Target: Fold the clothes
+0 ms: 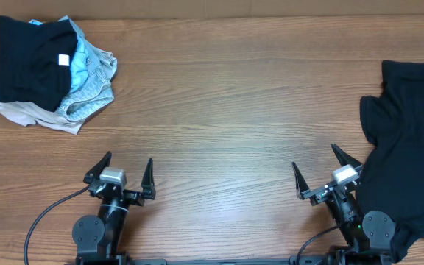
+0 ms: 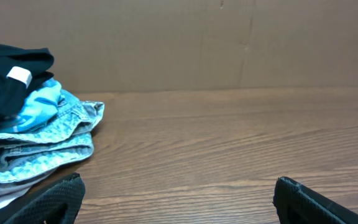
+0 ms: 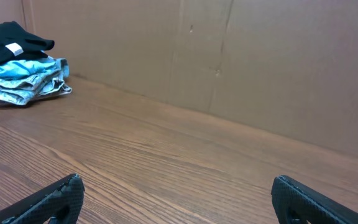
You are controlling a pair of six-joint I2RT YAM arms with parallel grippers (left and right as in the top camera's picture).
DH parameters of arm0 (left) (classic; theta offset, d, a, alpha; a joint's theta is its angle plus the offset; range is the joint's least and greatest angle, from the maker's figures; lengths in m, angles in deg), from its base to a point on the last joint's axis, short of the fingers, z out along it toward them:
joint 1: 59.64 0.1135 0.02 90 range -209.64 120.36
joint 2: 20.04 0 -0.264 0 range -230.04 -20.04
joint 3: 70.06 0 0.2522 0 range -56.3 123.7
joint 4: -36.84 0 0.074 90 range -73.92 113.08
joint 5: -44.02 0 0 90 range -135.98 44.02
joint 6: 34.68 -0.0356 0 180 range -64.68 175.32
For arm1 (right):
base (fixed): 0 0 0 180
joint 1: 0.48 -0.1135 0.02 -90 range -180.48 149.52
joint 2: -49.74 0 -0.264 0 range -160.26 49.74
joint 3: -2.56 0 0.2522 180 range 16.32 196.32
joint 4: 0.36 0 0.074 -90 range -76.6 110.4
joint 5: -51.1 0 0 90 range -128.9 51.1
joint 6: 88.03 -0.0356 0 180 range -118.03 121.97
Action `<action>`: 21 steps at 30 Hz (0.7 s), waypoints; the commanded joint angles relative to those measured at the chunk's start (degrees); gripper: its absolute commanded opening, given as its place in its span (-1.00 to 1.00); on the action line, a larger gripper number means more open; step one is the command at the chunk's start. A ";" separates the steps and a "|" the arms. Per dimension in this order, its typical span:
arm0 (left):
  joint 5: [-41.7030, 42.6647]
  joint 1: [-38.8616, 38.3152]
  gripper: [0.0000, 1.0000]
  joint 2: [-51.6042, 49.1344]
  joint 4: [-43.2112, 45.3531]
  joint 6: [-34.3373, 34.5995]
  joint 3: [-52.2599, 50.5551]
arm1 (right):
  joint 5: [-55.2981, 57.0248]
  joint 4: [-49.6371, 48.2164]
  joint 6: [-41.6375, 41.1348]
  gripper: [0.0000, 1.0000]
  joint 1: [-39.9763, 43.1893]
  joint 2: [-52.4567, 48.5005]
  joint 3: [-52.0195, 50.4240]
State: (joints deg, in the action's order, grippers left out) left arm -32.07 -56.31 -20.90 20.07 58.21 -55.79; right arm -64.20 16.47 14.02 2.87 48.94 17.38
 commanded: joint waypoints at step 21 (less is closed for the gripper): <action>2.16 -0.35 1.00 -0.92 1.03 1.40 13.33 | 3.82 6.47 -7.82 1.00 0.20 -0.61 16.61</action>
State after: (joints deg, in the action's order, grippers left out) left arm -28.64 -56.31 -21.03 23.66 60.46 -49.56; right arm -64.42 20.23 9.06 2.87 48.83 27.06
